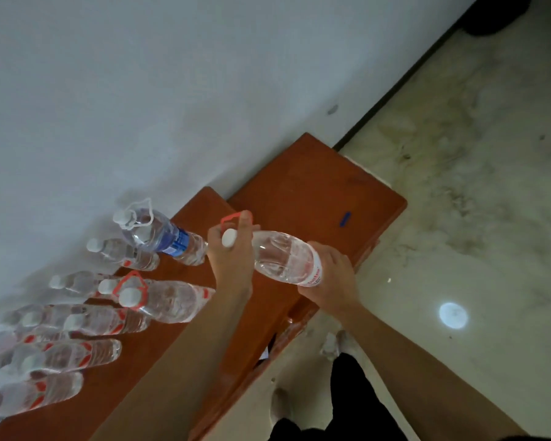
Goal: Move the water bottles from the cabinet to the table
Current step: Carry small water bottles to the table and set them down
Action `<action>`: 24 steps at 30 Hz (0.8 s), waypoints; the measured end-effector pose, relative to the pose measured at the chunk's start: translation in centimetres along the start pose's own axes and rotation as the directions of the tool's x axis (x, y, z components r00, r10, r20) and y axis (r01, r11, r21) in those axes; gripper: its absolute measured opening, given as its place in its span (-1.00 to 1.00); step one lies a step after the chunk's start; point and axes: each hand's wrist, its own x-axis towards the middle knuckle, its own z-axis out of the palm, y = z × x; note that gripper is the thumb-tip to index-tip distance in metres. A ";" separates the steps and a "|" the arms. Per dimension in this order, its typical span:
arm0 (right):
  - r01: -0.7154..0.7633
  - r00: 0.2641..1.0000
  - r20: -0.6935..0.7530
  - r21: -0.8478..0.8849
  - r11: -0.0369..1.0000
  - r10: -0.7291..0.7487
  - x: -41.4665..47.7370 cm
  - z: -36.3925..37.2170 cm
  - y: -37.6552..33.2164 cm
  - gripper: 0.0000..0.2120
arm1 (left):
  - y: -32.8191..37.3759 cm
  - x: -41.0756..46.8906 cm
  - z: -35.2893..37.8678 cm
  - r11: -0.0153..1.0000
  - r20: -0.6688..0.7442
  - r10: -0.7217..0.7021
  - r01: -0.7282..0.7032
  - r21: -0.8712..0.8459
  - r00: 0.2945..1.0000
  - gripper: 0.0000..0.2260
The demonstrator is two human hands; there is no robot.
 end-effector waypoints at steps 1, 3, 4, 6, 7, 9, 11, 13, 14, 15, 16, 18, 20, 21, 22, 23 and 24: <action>-0.017 0.999 -0.038 -0.033 0.999 0.015 -0.4 -1.4 0.0 -0.25 | 0.4 -0.3 0.4 0.999 0.045 0.047 -0.047 0.013 0.998 -0.71; -0.038 0.992 -0.119 -0.055 0.998 0.031 -1.6 -3.6 -0.2 -0.29 | 1.4 -1.2 0.3 0.984 0.120 0.148 -0.158 0.080 0.982 -0.59; -0.052 0.981 -0.189 -0.067 0.996 0.039 -3.1 -5.4 -0.5 -0.30 | 2.3 -2.0 0.1 0.964 0.187 0.217 -0.240 0.110 0.958 -0.52; -0.106 0.960 -0.272 -0.128 0.986 0.068 -5.3 -8.0 -1.0 -0.29 | 3.3 -3.1 -0.6 0.901 0.320 0.341 -0.405 0.157 0.884 -0.41; -0.143 0.944 -0.322 -0.191 0.971 0.076 -7.4 -9.5 -1.5 -0.26 | 3.9 -4.2 -1.0 0.825 0.429 0.436 -0.542 0.159 0.791 -0.35; -0.194 0.923 -0.378 -0.298 0.935 0.071 -10.3 -11.3 -1.6 -0.24 | 4.5 -5.8 -1.6 0.568 0.632 0.549 -0.799 0.198 0.547 -0.25; -0.257 0.903 -0.424 -0.392 0.884 0.075 -14.3 -12.9 -1.9 -0.28 | 4.2 -8.2 -2.1 0.146 0.795 0.571 -0.979 0.144 0.203 -0.17; -0.341 0.870 -0.486 -0.469 0.815 0.085 -19.3 -13.9 -2.3 -0.32 | 3.1 -11.5 -2.5 -0.171 0.876 0.480 -0.985 0.034 -0.053 -0.12; -0.387 0.847 -0.525 -0.494 0.779 0.089 -21.9 -14.2 -2.4 -0.34 | 2.2 -13.0 -2.4 -0.263 0.898 0.423 -0.965 -0.006 -0.121 -0.10; -0.434 0.822 -0.561 -0.508 0.744 0.097 -24.6 -14.5 -2.5 -0.36 | 1.4 -14.5 -2.4 -0.321 0.913 0.375 -0.946 -0.036 -0.162 -0.09; -0.480 0.802 -0.587 -0.517 0.709 0.114 -27.3 -14.7 -2.6 -0.36 | 0.5 -16.2 -2.2 -0.359 0.922 0.337 -0.931 -0.062 -0.191 -0.10; -0.556 0.771 -0.613 -0.514 0.653 0.174 -32.7 -14.6 -3.1 -0.29 | -1.2 -19.5 -2.3 -0.374 0.923 0.290 -0.918 -0.135 -0.254 -0.14; -0.662 0.703 -0.656 -0.464 0.589 0.273 -38.9 -14.5 -3.6 -0.22 | -2.5 -24.4 -2.5 -0.359 0.896 0.246 -0.893 -0.271 -0.371 -0.17; -0.714 0.654 -0.686 -0.421 0.560 0.318 -42.2 -14.4 -3.8 -0.21 | -3.0 -27.3 -2.6 -0.352 0.868 0.235 -0.871 -0.343 -0.437 -0.18; -0.760 0.603 -0.715 -0.379 0.528 0.354 -45.2 -14.3 -4.1 -0.21 | -3.5 -29.9 -2.8 -0.353 0.842 0.219 -0.845 -0.402 -0.492 -0.19; -0.793 0.562 -0.728 -0.341 0.505 0.392 -47.5 -14.3 -4.3 -0.23 | -3.8 -32.0 -3.0 -0.355 0.814 0.228 -0.824 -0.441 -0.534 -0.19; -0.835 0.501 -0.756 -0.295 0.464 0.421 -50.9 -14.2 -4.5 -0.24 | -4.1 -35.2 -3.6 -0.365 0.778 0.222 -0.790 -0.492 -0.588 -0.19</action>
